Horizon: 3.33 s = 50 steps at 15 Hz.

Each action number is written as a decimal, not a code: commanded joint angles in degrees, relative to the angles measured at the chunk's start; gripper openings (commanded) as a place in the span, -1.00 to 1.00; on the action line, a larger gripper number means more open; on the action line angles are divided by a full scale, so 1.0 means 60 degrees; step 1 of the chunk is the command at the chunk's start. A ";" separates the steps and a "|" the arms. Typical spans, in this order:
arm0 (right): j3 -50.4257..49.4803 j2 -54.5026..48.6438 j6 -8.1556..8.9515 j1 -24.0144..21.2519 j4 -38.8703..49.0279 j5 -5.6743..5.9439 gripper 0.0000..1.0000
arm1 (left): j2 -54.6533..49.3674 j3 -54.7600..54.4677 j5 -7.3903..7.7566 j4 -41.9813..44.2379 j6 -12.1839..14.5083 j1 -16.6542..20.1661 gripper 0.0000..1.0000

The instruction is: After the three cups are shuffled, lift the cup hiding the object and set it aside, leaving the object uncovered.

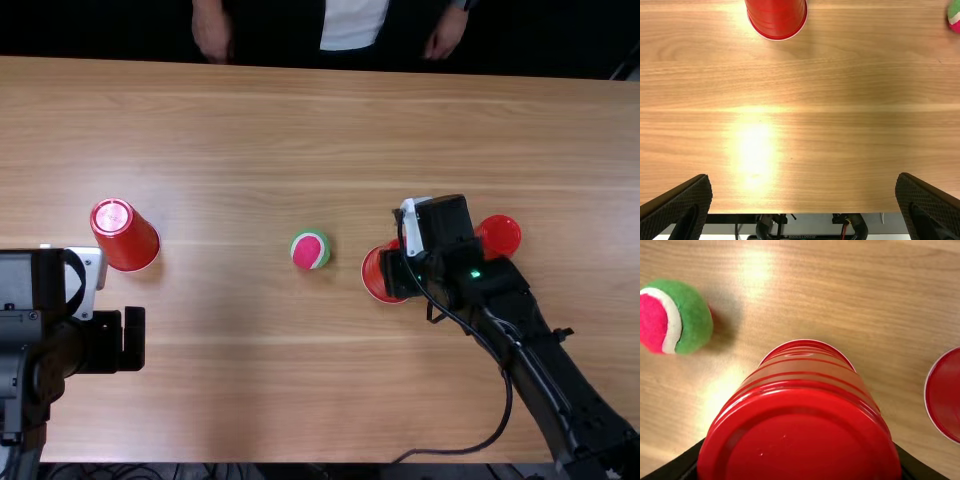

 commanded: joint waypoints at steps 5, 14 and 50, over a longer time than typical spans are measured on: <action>-0.0216 0.0115 0.0095 0.0032 0.0354 0.0063 0.81 | 0.0022 -0.0058 -0.0021 0.0006 0.0049 -0.0121 1.00; 0.0047 -0.1306 0.0095 0.0003 0.0372 0.0080 1.00 | -0.0007 0.0001 -0.0021 -0.0011 0.0049 -0.0107 1.00; -0.4289 -1.5061 -0.0168 -0.3660 -0.4005 0.0309 1.00 | -1.0686 -0.9579 0.0876 0.7143 -0.0110 -0.0458 1.00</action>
